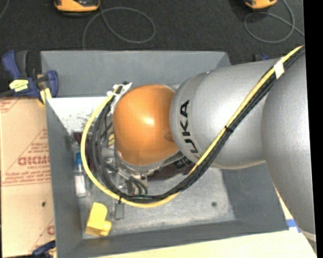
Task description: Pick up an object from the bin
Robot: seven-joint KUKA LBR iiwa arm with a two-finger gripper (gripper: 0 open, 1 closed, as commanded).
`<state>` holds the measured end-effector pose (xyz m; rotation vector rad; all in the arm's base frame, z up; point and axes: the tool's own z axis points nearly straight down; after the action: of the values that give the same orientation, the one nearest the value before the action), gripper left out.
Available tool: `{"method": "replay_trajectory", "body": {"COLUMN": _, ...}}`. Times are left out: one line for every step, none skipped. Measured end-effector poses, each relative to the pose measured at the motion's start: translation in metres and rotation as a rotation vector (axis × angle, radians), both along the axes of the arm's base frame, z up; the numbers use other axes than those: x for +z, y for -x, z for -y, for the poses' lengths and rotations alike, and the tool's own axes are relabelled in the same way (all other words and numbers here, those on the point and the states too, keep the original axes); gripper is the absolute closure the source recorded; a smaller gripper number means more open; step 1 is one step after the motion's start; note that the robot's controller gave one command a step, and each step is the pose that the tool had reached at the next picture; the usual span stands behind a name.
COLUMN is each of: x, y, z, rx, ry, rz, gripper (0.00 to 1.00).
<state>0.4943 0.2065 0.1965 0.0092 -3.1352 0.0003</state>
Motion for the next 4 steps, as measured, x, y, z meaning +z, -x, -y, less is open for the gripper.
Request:
{"method": "replay_trajectory", "body": {"x": 0.005, "y": -0.002, "z": 0.001, "rx": -0.005, "ry": -0.002, "rz": 0.008, "gripper": 0.0}}
{"method": "replay_trajectory", "body": {"x": -0.033, "y": -0.01, "z": 0.013, "rx": -0.047, "ry": -0.005, "rz": 0.013, "gripper": 0.0}}
{"method": "replay_trajectory", "body": {"x": -0.086, "y": -0.032, "z": 0.034, "rx": -0.076, "ry": -0.004, "rz": 0.01, "gripper": 0.0}}
{"method": "replay_trajectory", "body": {"x": -0.115, "y": -0.035, "z": 0.059, "rx": -0.075, "ry": -0.004, "rz": 0.012, "gripper": 0.0}}
